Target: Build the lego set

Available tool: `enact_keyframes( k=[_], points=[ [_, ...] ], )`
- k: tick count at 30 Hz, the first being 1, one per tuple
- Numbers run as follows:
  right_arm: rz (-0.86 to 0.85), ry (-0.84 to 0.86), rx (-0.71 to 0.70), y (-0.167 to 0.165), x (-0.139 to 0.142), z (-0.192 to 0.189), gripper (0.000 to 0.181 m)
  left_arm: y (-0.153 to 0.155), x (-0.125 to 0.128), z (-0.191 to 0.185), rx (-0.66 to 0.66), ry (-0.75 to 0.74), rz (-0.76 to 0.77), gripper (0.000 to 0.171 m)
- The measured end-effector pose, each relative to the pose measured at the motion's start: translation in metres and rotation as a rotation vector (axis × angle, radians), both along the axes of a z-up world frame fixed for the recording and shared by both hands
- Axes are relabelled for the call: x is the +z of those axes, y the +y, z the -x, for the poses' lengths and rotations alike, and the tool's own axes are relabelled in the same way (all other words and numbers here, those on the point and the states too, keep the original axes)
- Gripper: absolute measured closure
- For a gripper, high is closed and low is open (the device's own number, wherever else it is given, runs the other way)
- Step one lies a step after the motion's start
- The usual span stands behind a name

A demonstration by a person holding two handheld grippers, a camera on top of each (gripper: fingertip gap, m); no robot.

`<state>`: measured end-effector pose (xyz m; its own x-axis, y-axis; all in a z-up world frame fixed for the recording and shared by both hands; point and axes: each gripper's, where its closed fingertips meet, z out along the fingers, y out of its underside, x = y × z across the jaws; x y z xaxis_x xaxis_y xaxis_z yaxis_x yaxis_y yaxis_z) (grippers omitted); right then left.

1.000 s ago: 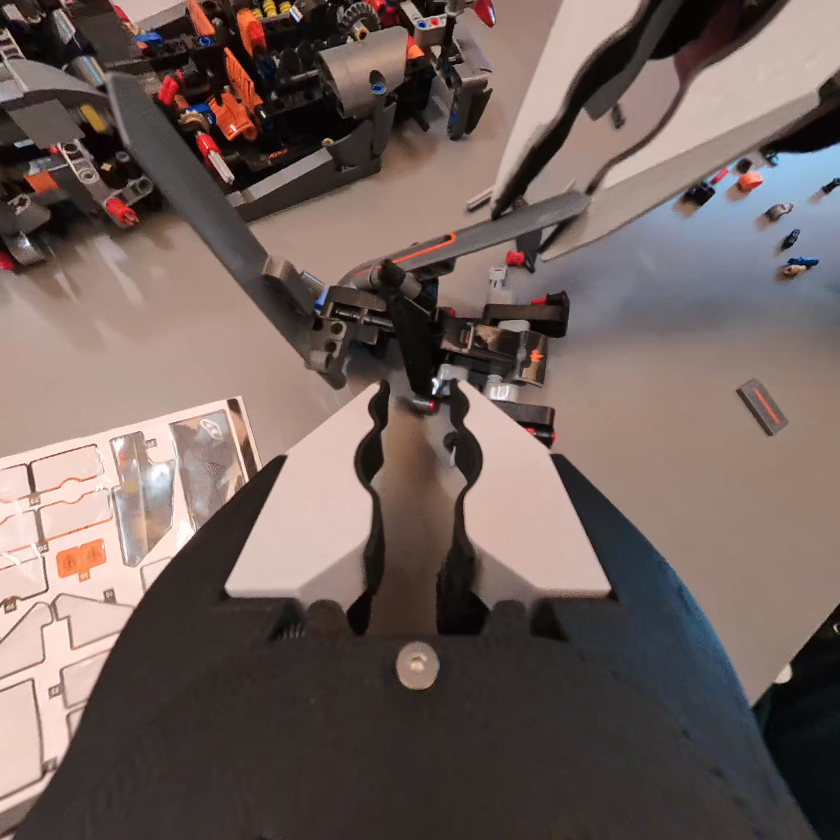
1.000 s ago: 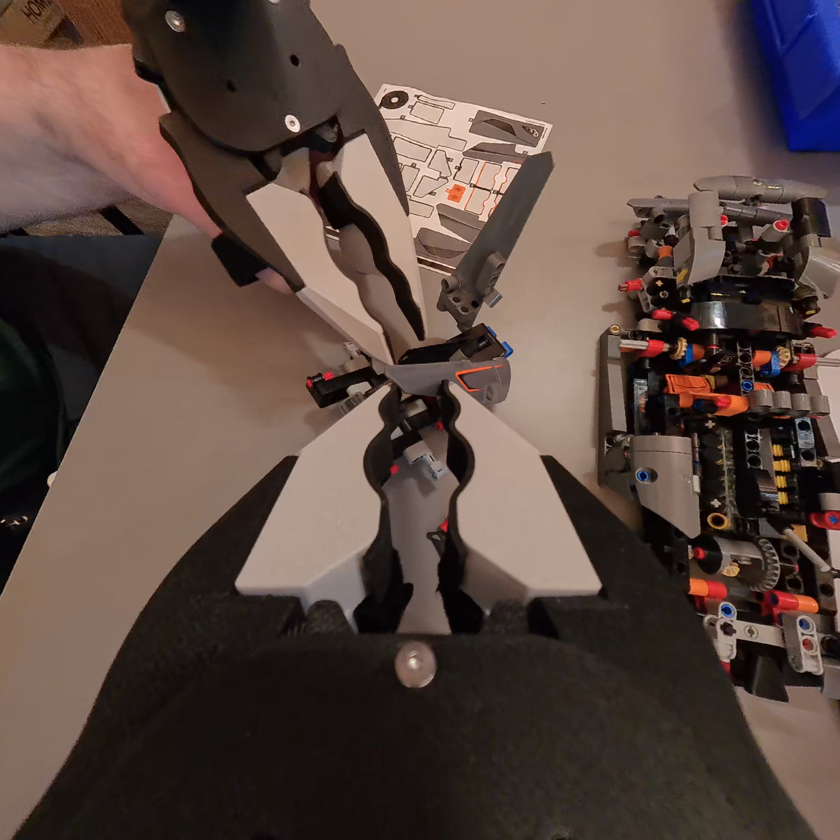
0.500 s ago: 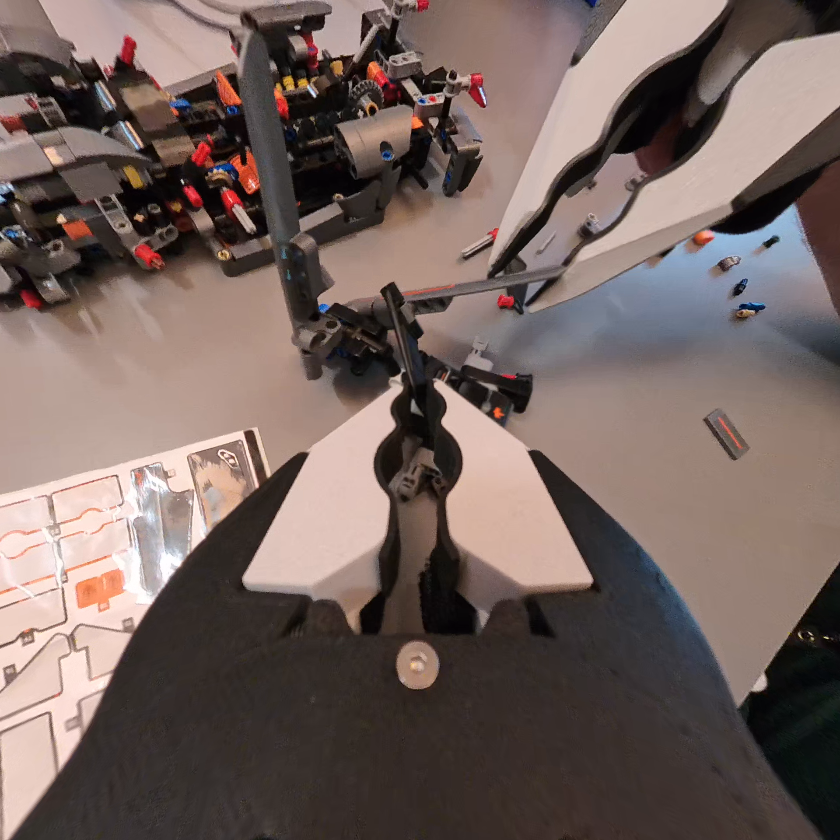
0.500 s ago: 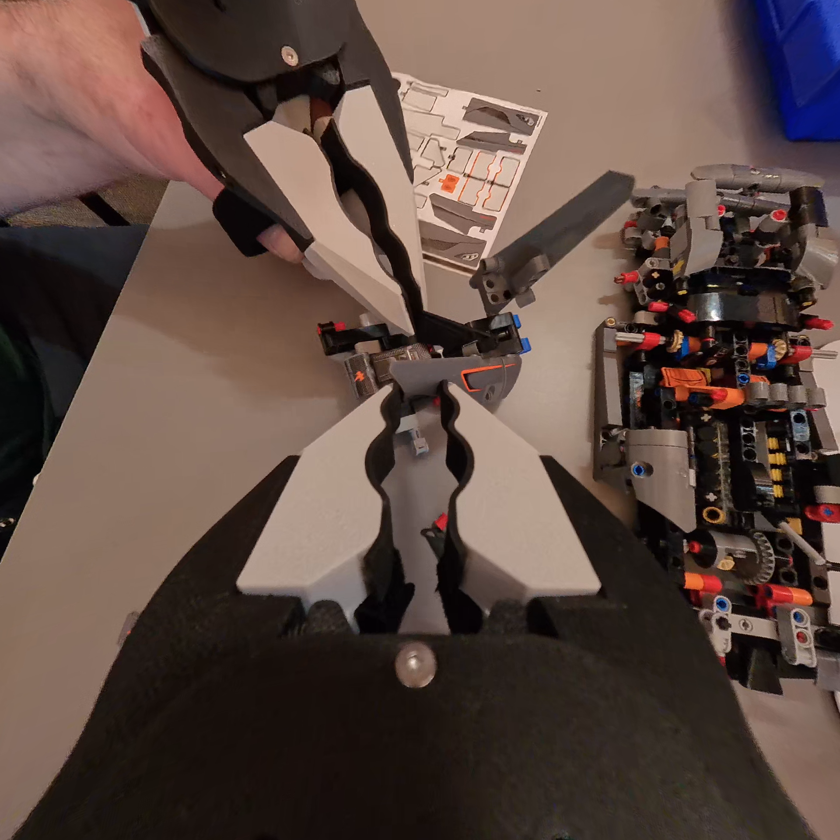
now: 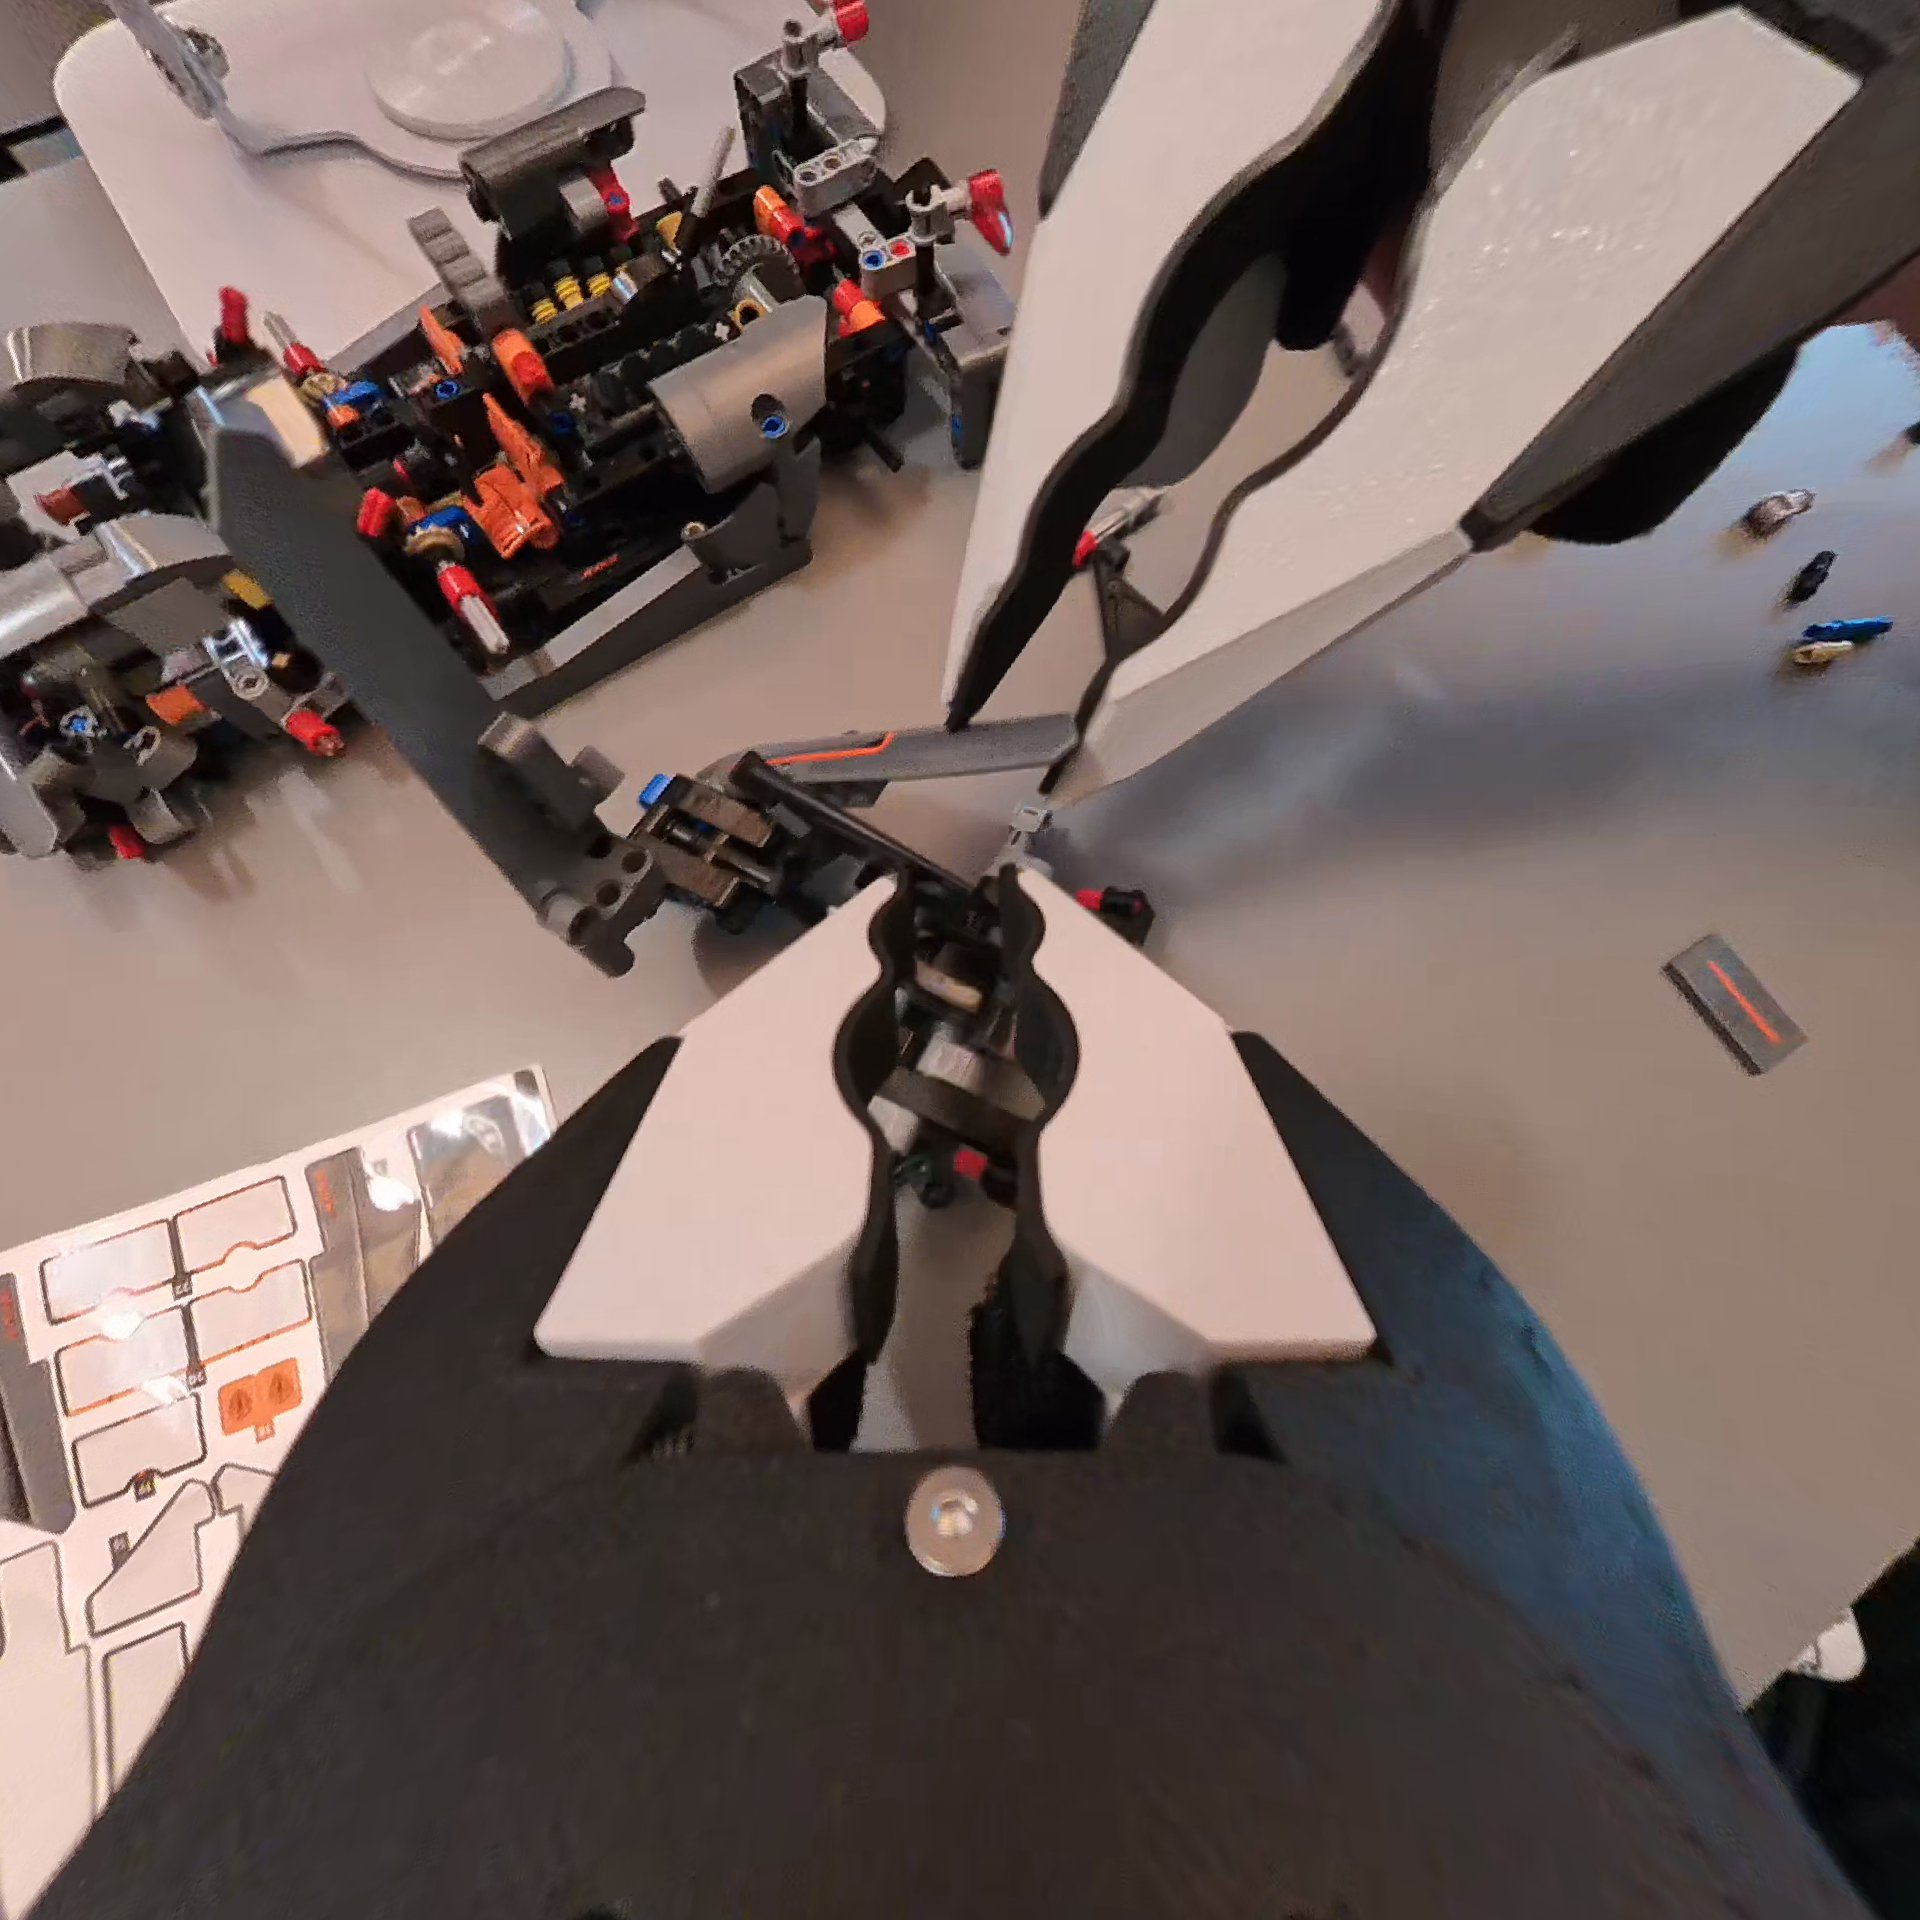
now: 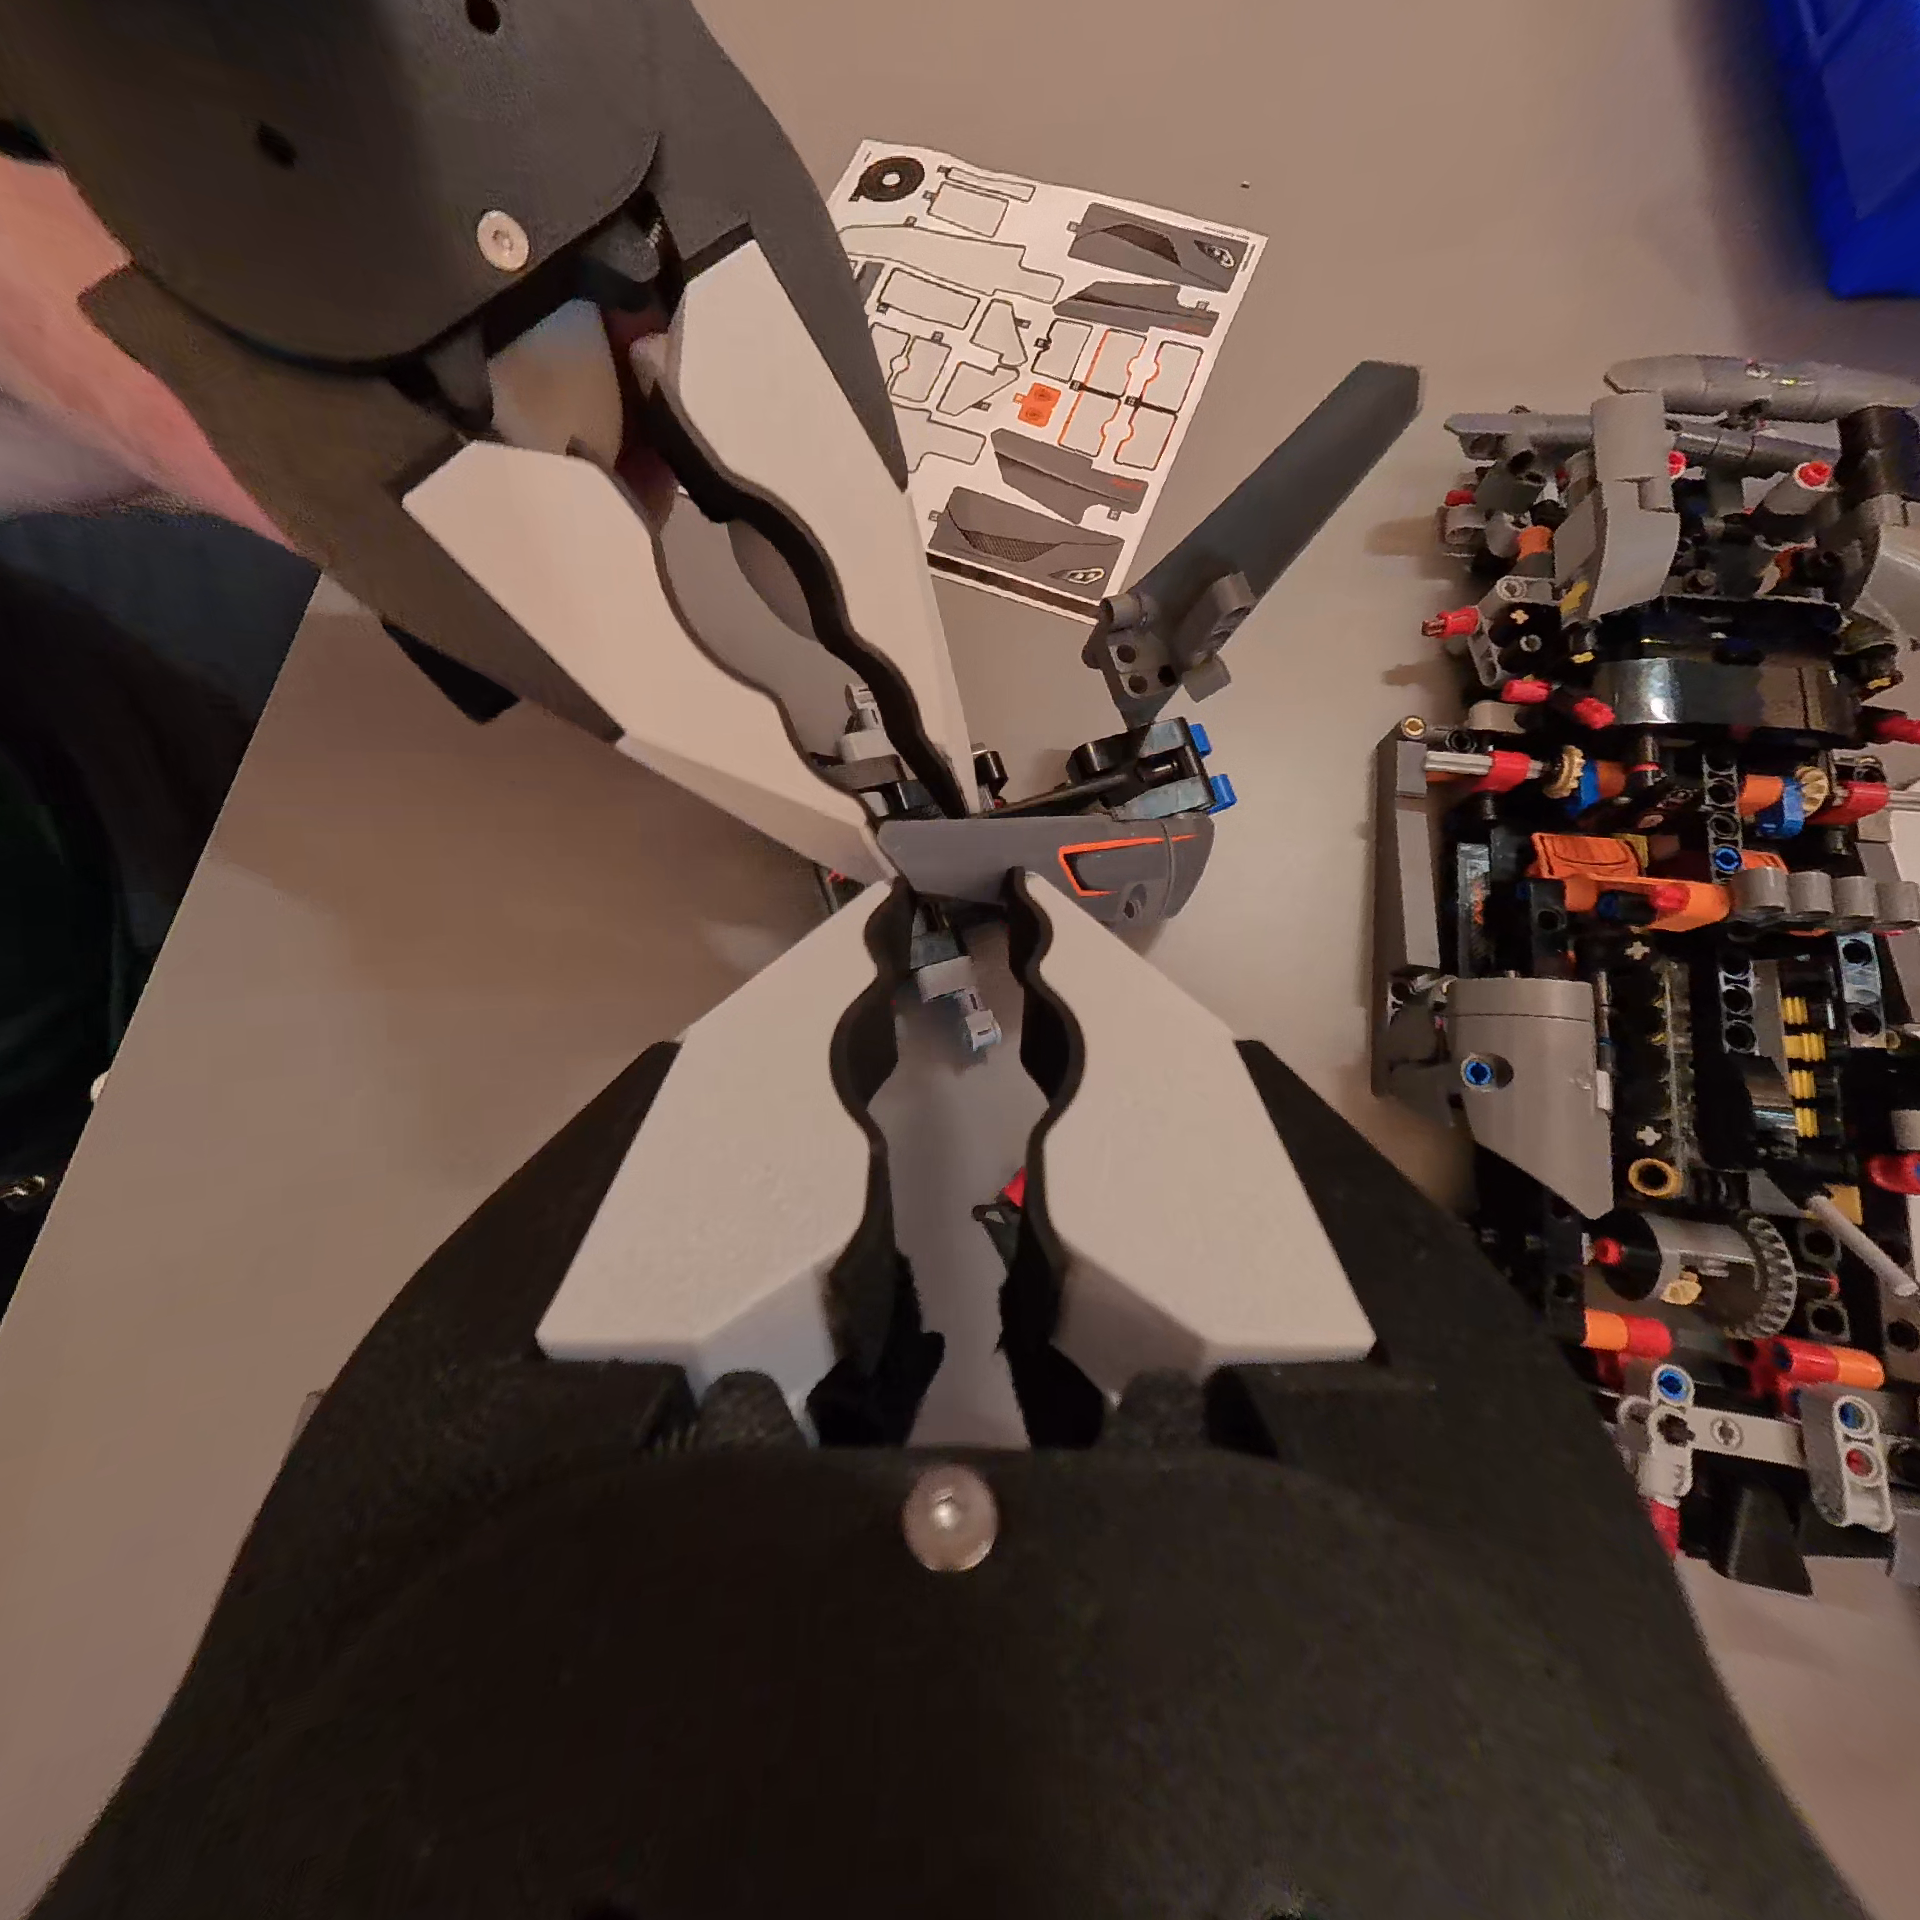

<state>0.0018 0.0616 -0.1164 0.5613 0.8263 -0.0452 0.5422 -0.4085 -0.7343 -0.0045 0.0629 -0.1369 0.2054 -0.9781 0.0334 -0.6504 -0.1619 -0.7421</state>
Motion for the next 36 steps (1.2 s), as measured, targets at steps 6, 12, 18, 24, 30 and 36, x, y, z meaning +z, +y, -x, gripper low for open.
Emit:
enact_keyframes(
  k=[6,12,18,24,30,36],
  points=[
    [0.002,-0.012,0.004,-0.001,-0.001,0.0,0.165,-0.005,-0.005,-0.003,0.008,0.025,-0.067,0.154],
    [0.002,-0.025,0.01,-0.002,-0.002,0.0,0.165,0.0,-0.008,0.003,0.04,0.039,-0.111,0.144],
    [0.013,-0.023,0.02,-0.004,-0.003,0.002,0.164,0.008,-0.01,0.001,0.041,0.045,-0.12,0.131],
    [0.022,-0.019,0.025,-0.005,-0.003,0.002,0.164,0.005,-0.015,-0.005,-0.005,0.022,-0.064,0.123],
    [0.028,-0.012,0.028,-0.006,-0.004,0.002,0.164,0.005,-0.017,-0.006,-0.015,0.024,-0.075,0.121],
    [0.035,-0.011,0.032,-0.007,-0.005,0.003,0.163,-0.001,-0.013,-0.005,-0.024,0.036,-0.122,0.122]
  ],
)
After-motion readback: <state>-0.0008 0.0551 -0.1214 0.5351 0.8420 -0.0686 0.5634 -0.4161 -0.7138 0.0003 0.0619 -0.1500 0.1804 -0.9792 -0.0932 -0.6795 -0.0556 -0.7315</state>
